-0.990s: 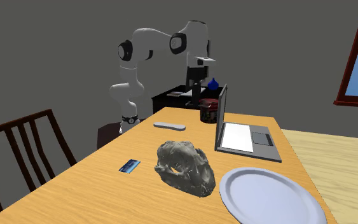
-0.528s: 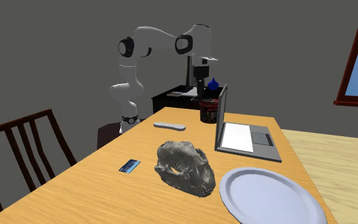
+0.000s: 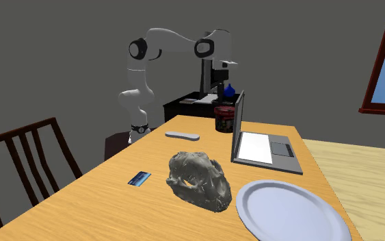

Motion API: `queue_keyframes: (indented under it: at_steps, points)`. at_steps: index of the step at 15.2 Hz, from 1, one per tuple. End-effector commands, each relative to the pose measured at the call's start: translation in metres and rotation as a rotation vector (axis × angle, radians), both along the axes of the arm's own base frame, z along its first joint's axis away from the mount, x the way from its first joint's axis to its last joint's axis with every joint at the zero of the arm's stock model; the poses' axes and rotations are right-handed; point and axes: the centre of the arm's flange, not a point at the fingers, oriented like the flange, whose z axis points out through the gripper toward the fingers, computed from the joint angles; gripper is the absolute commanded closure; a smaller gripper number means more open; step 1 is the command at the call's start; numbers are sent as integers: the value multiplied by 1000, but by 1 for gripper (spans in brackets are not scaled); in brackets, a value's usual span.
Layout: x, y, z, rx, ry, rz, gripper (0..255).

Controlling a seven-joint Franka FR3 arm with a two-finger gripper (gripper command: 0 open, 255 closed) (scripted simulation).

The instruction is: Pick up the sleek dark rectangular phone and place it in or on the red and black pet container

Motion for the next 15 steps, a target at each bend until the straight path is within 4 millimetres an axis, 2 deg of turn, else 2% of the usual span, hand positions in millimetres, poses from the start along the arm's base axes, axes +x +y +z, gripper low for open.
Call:
queue_keyframes:
  at_steps: [1, 15]
  points:
    - [-20, 16, -2, 0, 0, -1, 255]
    - [-154, 144, 1, 0, 0, -1, 255]
